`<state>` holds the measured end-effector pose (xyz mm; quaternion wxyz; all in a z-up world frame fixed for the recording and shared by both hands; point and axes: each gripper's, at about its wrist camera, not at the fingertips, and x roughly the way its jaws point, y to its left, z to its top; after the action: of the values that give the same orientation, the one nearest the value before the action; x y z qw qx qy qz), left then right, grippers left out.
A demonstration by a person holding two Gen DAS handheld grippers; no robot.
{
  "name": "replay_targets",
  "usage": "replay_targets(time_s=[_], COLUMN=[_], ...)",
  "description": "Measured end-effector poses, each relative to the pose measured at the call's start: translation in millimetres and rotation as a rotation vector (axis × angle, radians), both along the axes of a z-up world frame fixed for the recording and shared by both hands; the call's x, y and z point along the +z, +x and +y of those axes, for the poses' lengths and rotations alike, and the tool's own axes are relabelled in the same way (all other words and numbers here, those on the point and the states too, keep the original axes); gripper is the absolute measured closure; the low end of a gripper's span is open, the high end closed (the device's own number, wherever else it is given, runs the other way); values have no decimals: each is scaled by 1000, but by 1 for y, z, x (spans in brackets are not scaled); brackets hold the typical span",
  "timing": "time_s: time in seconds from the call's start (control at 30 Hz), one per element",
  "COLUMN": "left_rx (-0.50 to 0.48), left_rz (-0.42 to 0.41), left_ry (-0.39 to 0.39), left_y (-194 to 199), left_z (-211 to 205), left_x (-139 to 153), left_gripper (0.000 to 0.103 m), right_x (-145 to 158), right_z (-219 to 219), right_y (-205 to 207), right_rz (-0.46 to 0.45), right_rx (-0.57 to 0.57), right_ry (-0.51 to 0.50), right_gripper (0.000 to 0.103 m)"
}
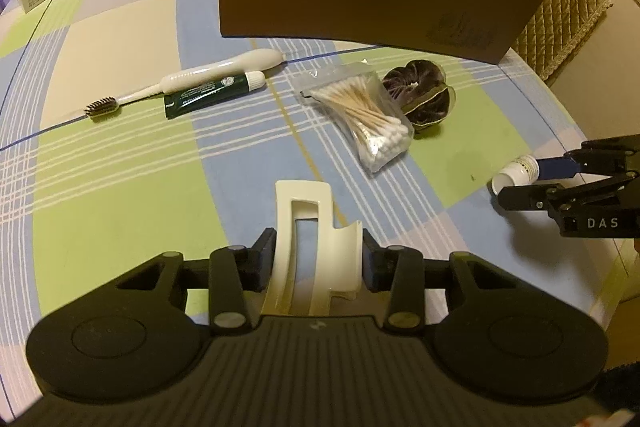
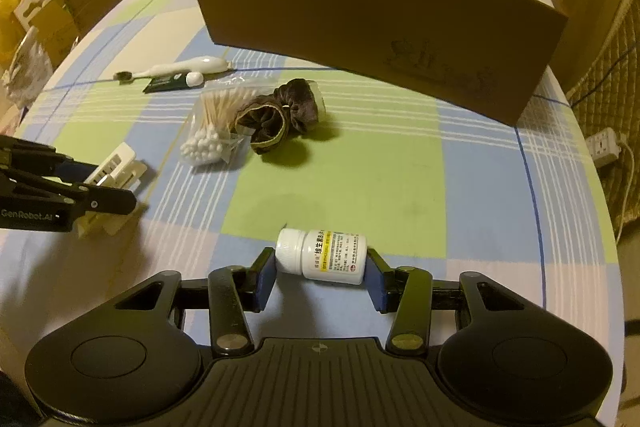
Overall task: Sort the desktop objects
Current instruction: 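Carry the hair clip and pill bottle over the brown box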
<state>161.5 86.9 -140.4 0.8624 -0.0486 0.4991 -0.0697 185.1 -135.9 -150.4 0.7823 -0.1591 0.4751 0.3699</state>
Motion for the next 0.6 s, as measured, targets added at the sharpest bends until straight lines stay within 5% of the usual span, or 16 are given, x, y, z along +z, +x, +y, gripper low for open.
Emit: replay_targets(time_s=[0.6], left_rx=[-21], left_rz=[-183], left_ry=[-10], left_y=[37], left_z=[20], left_x=[80], left_gripper=[68], right_x=[64], right_z=[-8], right_y=[48], right_rz=[-10], right_rx=[-120], right_ry=[117], right_gripper=[59])
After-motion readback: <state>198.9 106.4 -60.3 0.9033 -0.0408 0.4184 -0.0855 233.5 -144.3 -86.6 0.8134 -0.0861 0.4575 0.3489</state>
